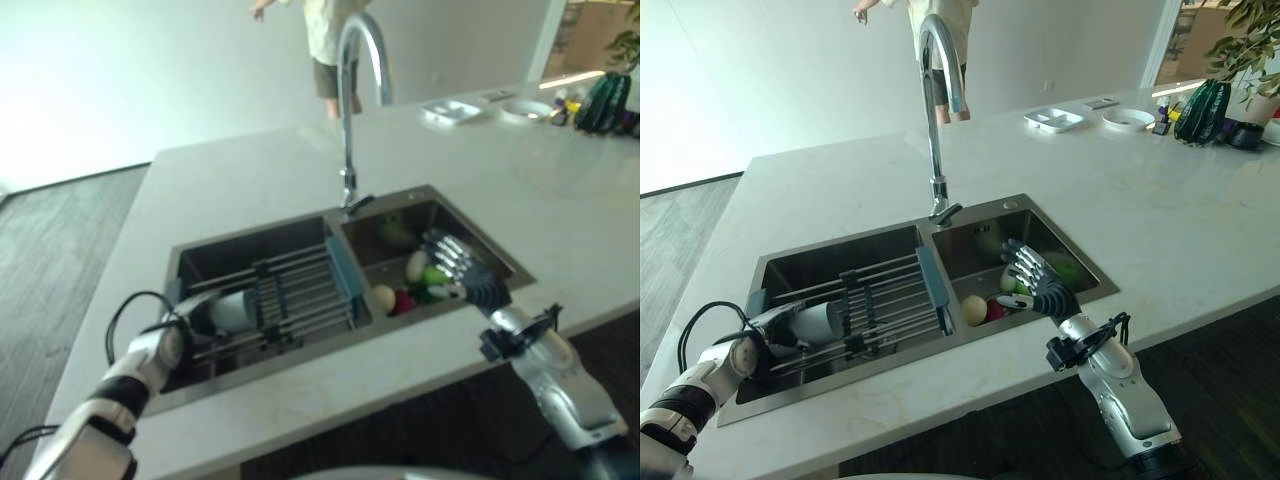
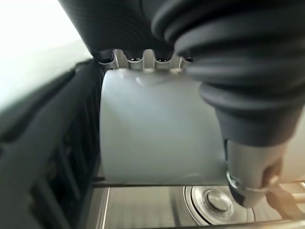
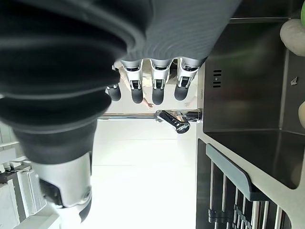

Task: Place the dishes in the dishwasher.

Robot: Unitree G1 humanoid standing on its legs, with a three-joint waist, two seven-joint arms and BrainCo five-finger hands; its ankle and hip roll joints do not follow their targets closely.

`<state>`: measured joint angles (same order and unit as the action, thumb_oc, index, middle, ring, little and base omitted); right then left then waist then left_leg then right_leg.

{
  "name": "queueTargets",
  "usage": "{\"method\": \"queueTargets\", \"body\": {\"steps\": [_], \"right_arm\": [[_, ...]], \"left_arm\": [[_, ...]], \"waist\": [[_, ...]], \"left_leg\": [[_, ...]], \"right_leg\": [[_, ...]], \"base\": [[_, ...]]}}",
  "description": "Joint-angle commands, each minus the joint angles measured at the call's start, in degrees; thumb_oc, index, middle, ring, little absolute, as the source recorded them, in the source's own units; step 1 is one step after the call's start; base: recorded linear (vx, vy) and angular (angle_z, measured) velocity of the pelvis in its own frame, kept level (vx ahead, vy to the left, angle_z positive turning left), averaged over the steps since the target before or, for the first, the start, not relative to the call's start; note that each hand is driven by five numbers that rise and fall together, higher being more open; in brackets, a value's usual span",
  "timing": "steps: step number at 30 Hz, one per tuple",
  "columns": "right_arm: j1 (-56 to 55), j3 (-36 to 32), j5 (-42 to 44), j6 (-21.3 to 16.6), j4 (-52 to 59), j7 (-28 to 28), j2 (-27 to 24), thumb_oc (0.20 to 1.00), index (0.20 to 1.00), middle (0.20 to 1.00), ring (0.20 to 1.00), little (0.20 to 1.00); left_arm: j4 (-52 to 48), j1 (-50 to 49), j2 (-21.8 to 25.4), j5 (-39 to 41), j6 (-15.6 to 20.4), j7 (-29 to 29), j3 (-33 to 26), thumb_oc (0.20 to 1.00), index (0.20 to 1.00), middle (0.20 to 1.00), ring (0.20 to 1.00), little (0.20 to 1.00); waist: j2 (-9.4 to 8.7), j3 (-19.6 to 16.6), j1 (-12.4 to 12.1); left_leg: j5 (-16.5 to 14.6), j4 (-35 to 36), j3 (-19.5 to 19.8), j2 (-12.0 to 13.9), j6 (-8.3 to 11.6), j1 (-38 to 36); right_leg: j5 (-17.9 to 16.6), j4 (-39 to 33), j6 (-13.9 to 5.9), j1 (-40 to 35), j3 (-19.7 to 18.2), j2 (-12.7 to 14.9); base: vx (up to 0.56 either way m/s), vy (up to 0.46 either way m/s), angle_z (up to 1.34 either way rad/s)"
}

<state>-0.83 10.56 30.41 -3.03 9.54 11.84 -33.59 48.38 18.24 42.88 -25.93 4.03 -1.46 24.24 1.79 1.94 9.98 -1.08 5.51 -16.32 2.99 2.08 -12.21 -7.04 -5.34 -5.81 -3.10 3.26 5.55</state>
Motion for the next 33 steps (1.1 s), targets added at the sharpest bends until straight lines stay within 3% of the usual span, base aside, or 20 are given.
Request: {"method": "queueTargets", "body": {"steps": [1, 33], "right_arm": [[3.28, -1.52, -0.19, -4.09, 1.12, -0.05, 1.38, 1.000, 1.000, 1.000, 1.000, 1.000], [4.13, -0.95, 0.33, -3.85, 1.02, -0.67, 0.21, 1.000, 1.000, 1.000, 1.000, 1.000]], "left_arm": [[6.00, 3.90, 2.18, 0.41, -1.25, 0.78, -2.14, 1.000, 1.000, 1.000, 1.000, 1.000], [14.83, 2.92, 2.93, 0.13, -2.33, -1.42, -2.44, 1.000, 1.000, 1.000, 1.000, 1.000]], "waist": [[0.20, 1.18, -0.42], [0.55, 1.34, -0.20]], "left_leg": [[-1.49, -0.51, 2.26, -3.22, -3.18, 1.87], [-1.75, -0.51, 2.39, -3.37, -3.34, 1.62]], "right_leg": [[3.58, 0.34, -1.13, -3.12, 2.65, -1.15], [3.74, 0.34, -1.19, -3.41, 2.44, -0.94]], "base": [[0.00, 0.000, 0.00], [0.00, 0.001, -0.01]]}}
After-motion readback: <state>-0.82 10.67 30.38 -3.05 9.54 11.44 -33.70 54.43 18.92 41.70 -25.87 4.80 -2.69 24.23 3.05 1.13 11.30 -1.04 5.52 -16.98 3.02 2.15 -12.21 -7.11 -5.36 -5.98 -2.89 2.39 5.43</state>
